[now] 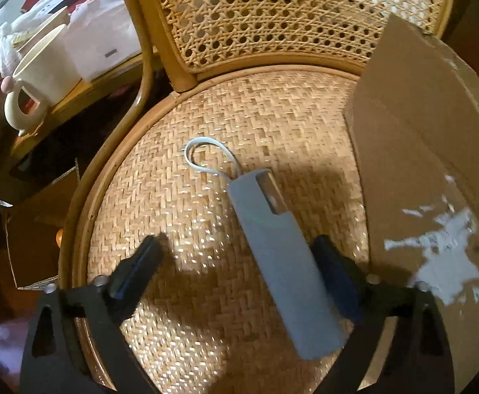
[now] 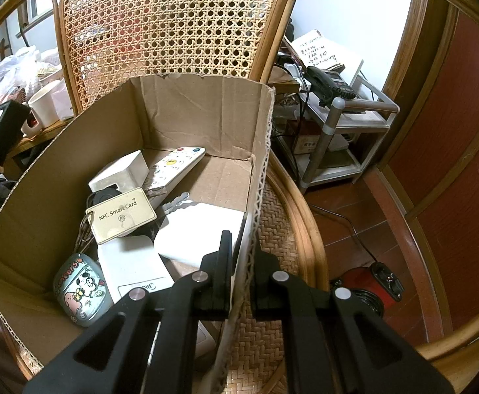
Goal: Organize rigid objects
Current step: 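Move the left tool down over the grey power bank, then grasp the grey power bank with the left gripper and lift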
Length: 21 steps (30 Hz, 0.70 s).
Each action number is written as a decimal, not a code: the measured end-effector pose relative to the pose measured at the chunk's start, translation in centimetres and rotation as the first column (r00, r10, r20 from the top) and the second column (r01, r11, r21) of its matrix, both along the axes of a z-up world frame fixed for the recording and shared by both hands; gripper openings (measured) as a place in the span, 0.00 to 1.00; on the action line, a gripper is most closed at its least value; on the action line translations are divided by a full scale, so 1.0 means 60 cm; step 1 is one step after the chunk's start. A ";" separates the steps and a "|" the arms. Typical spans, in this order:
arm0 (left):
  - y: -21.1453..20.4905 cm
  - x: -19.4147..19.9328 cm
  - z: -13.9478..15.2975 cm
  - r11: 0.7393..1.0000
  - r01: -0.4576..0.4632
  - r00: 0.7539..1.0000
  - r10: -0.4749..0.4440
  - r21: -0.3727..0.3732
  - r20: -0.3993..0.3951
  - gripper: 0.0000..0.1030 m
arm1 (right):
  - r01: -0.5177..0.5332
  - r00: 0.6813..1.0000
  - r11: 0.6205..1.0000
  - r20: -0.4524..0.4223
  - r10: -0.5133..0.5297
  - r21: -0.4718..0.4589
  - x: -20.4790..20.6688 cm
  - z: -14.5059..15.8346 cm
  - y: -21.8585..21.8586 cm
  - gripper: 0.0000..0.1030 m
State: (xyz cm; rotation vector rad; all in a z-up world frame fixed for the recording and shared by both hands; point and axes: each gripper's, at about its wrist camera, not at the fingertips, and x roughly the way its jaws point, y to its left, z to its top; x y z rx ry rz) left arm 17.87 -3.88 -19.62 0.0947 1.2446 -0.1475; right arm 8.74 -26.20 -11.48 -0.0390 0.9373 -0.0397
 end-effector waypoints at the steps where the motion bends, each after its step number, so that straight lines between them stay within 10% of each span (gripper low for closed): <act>1: -0.001 -0.003 0.004 1.000 0.010 1.000 -0.010 -0.001 0.001 0.73 | 0.000 1.000 1.000 0.000 0.000 0.000 0.000 0.000 0.000 0.10; 5: -0.011 -0.024 0.019 0.998 0.061 0.998 -0.060 -0.027 0.012 0.27 | 0.000 1.000 1.000 -0.001 0.000 0.000 0.000 0.000 0.000 0.10; 21: -0.008 -0.035 0.101 0.995 0.038 0.996 -0.030 -0.094 0.089 0.25 | 0.001 1.000 1.000 0.000 -0.001 0.000 0.000 0.000 0.001 0.10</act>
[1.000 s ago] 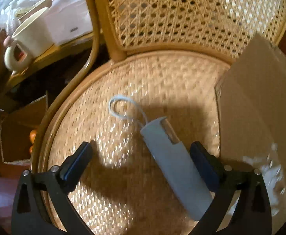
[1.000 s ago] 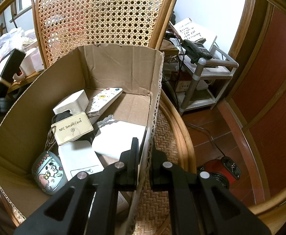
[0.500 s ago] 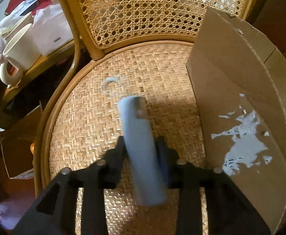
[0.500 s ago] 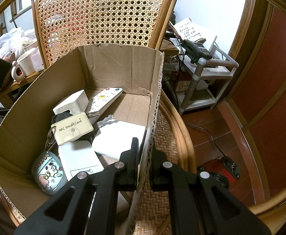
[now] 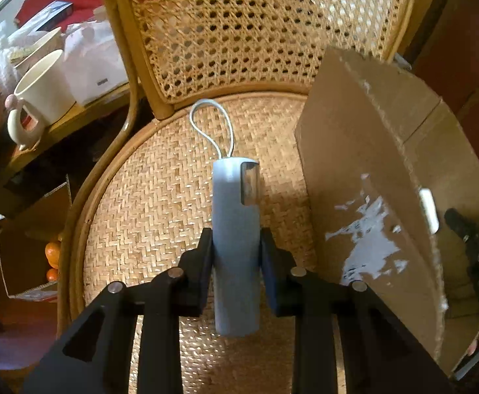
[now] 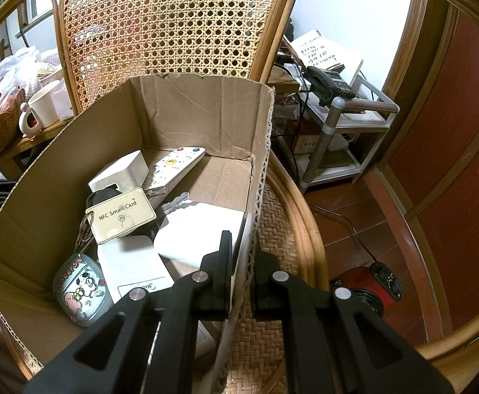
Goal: Organize rigid objects
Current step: 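Grasp the grey power bank with the left gripper and lift, then carry the power bank into the box and open the left gripper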
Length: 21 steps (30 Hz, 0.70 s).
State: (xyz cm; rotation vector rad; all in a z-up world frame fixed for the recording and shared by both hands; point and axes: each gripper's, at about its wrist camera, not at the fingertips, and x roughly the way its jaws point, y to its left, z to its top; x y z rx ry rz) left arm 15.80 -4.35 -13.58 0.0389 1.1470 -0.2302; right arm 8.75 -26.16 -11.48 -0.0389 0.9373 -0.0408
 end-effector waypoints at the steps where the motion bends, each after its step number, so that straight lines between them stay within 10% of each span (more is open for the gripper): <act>1: 0.001 -0.002 0.007 1.000 -0.004 1.000 0.004 -0.003 0.011 0.25 | 0.000 1.000 1.000 0.000 0.000 0.000 0.000 0.000 0.000 0.10; 21: -0.027 -0.033 0.202 0.982 0.030 0.949 0.030 -0.185 0.313 0.25 | -0.001 1.000 1.000 0.000 0.001 0.000 0.000 0.000 0.000 0.09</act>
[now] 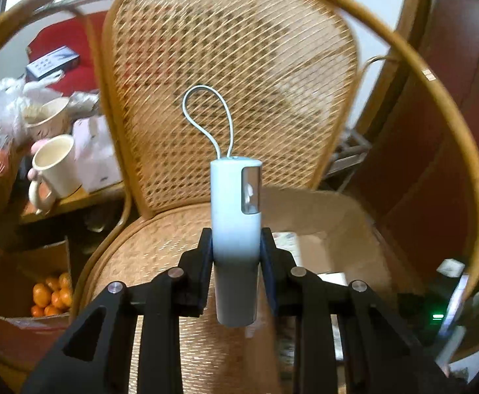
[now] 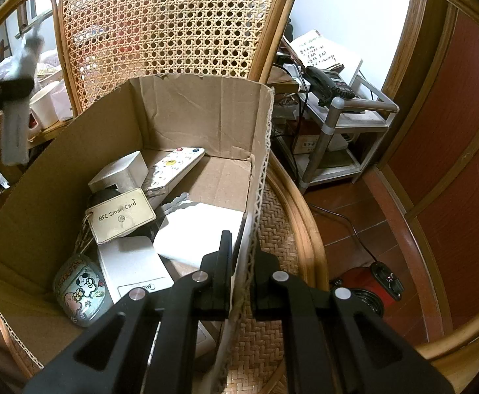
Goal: Organize rigid objects
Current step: 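Carry the power bank into the box and open the left gripper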
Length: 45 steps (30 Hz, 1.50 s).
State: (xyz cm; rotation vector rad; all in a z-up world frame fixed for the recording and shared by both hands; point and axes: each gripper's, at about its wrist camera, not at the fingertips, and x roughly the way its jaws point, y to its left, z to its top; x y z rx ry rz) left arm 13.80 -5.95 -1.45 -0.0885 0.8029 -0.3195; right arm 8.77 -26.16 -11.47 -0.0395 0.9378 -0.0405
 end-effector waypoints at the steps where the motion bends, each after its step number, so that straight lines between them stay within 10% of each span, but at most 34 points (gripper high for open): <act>1: -0.006 -0.009 0.013 1.000 0.012 1.000 -0.012 -0.006 0.022 0.25 | 0.000 1.000 1.000 0.000 0.000 0.000 0.000 0.000 0.000 0.09; 8: -0.047 -0.061 0.061 0.993 0.112 0.989 -0.108 -0.028 0.099 0.25 | 0.000 1.000 1.000 0.000 0.000 0.001 0.000 0.000 0.000 0.09; 15: -0.097 -0.064 0.011 0.966 0.255 0.966 -0.257 -0.049 -0.022 0.25 | 0.001 1.000 1.000 0.001 -0.001 0.002 0.000 0.000 -0.001 0.09; 22: -0.127 -0.061 -0.056 0.955 0.271 0.957 -0.254 0.120 -0.137 0.25 | -0.001 1.000 1.000 0.001 0.001 0.002 -0.001 0.001 -0.003 0.10; 27: -0.106 -0.069 -0.033 0.964 0.242 0.970 -0.236 0.113 -0.066 0.26 | 0.001 1.000 1.000 0.002 -0.001 0.006 -0.001 0.001 -0.004 0.10; 37: -0.046 -0.061 -0.005 0.987 0.071 0.997 -0.067 0.144 -0.028 0.78 | 0.001 1.000 1.000 0.001 -0.001 0.004 -0.002 0.002 -0.006 0.10; 45: 0.003 -0.078 -0.018 0.973 -0.057 0.998 0.056 0.225 0.013 0.91 | -0.010 1.000 1.000 -0.019 0.010 -0.004 0.002 0.001 -0.003 0.10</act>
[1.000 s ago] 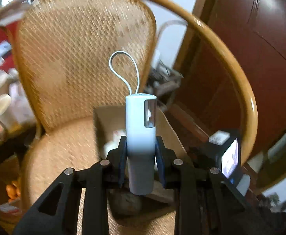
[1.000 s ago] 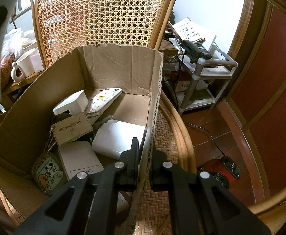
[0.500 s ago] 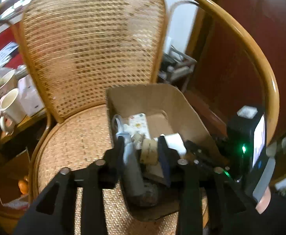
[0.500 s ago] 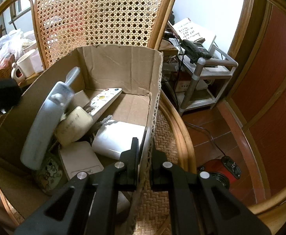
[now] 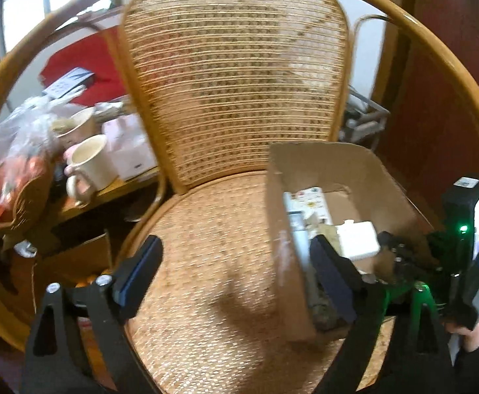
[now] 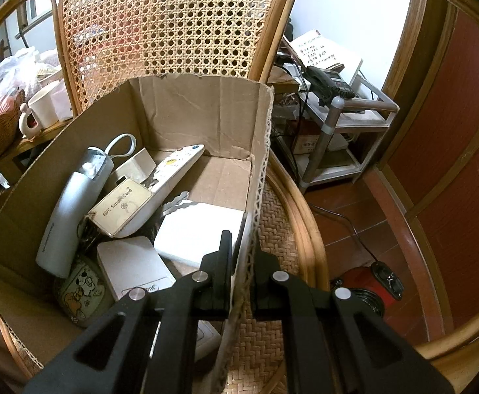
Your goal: Organize rigid objects
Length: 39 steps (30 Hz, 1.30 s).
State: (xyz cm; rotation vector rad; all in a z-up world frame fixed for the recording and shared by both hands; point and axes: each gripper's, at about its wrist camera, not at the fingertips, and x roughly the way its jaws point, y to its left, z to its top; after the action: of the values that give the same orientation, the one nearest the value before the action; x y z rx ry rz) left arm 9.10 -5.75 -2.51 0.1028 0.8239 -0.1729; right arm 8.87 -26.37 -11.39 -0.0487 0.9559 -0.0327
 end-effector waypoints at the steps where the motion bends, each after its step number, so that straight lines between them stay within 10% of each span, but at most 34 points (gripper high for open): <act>1: 0.006 0.000 -0.002 1.000 -0.015 1.000 0.015 0.001 0.002 0.91 | -0.001 1.000 1.000 -0.001 0.001 -0.001 0.000 0.000 0.000 0.10; 22: 0.058 -0.008 0.006 0.989 -0.125 0.991 0.120 0.077 0.060 0.92 | -0.162 0.987 0.987 -0.018 0.162 -0.015 0.007 0.000 -0.004 0.10; 28: 0.057 -0.021 0.021 0.990 -0.131 0.986 0.124 0.057 0.112 0.93 | -0.185 0.983 0.983 -0.004 0.185 -0.001 -0.004 0.013 0.003 0.28; 34: 0.075 -0.033 0.034 0.982 -0.187 0.968 0.180 0.024 0.175 0.98 | -0.217 0.968 0.975 0.124 0.220 -0.043 -0.038 0.064 0.022 0.83; 39: 0.088 -0.044 0.036 0.982 -0.187 0.964 0.182 0.010 0.194 0.99 | -0.195 0.958 0.980 0.208 0.196 -0.024 -0.062 0.107 0.029 0.95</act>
State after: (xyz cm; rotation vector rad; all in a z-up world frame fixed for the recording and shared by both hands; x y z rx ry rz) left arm 6.46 -0.46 -0.37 0.0673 0.6385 0.0245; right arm 5.15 -24.61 -4.97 -0.1405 0.7364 0.1414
